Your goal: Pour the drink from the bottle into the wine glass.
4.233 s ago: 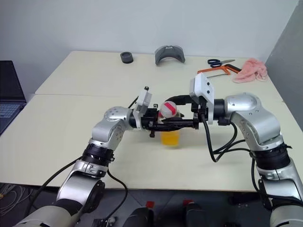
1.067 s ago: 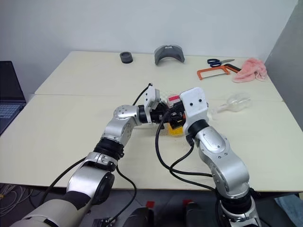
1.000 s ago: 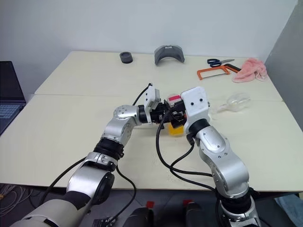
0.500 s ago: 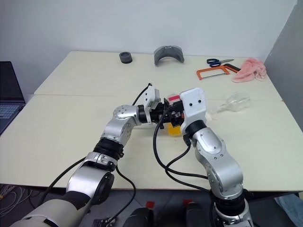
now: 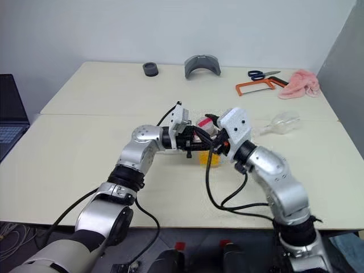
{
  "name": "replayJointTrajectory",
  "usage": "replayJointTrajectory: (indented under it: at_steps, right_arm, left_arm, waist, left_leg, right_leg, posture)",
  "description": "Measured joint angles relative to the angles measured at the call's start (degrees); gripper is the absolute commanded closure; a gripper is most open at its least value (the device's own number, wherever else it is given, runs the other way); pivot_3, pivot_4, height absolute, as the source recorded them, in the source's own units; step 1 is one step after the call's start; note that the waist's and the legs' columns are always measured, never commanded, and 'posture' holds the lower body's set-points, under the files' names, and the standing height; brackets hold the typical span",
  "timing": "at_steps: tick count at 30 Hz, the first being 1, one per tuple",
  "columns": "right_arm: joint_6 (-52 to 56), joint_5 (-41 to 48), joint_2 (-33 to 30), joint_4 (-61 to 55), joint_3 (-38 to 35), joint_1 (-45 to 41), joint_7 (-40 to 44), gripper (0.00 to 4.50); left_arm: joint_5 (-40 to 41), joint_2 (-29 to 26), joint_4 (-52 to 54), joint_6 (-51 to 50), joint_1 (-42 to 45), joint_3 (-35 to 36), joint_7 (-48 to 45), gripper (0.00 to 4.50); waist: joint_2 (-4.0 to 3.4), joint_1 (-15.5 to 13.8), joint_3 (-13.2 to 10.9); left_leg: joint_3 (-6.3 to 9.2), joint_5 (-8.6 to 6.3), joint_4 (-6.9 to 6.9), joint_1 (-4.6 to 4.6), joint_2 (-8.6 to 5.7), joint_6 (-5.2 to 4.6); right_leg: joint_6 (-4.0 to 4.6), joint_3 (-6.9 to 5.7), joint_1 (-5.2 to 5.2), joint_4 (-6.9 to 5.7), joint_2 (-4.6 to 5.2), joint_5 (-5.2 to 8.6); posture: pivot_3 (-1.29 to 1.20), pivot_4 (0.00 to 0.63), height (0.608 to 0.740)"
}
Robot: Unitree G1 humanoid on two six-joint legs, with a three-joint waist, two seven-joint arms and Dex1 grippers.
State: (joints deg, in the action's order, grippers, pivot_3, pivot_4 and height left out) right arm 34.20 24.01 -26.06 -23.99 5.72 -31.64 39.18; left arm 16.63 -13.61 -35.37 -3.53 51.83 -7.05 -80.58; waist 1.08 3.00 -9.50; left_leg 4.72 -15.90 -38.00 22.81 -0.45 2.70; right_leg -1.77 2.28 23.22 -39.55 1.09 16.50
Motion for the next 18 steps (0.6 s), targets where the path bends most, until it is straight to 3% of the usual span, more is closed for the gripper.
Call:
replayJointTrajectory:
  at_steps: [3, 7, 13, 18]
  right_arm:
    - [3.0, 5.8, -4.9, 3.8, -1.3, -4.2, 9.0, 2.64]
    - [3.7, 7.2, -6.9, 5.7, -1.5, -5.6, 13.0, 2.64]
    - [3.6, 7.1, -6.3, 4.6, -2.2, -3.5, 11.4, 0.56]
    - [4.4, 7.7, -4.1, -0.8, -4.2, -0.7, 5.4, 0.54]
  left_arm:
    - [0.4, -0.4, 1.6, -2.0, 0.0, -0.7, -3.4, 2.84]
    - [0.4, -0.6, 1.7, -2.6, 0.0, -1.4, -4.6, 2.84]
    - [0.5, -2.2, 1.8, -3.0, 0.0, 0.1, -2.4, 2.87]
    - [1.2, -1.9, 3.2, -3.0, -1.2, 1.8, 0.3, 2.87]
  waist:
    - [0.0, 0.0, 0.0]
    - [0.0, 0.0, 0.0]
    - [0.0, -0.1, 0.0]
    - [0.0, -0.3, 0.0]
  left_leg:
    - [0.02, 0.0, 0.01, 0.02, 0.01, 0.0]
    - [0.02, 0.0, 0.0, 0.02, 0.02, 0.0]
    - [0.15, 0.0, -0.01, 0.03, 0.05, 0.0]
    - [0.28, 0.01, -0.03, 0.06, 0.11, 0.01]
  right_leg:
    - [0.0, -0.03, -0.01, 0.03, 0.0, 0.0]
    - [0.0, 0.0, 0.0, 0.01, 0.02, 0.0]
    - [0.0, 0.01, 0.02, -0.02, 0.05, 0.0]
    - [0.0, 0.02, 0.02, -0.03, 0.15, 0.0]
  posture:
    - [0.0, 0.15, 0.74]
    - [0.0, 0.15, 0.74]
    - [0.0, 0.15, 0.74]
    - [0.0, 0.15, 0.74]
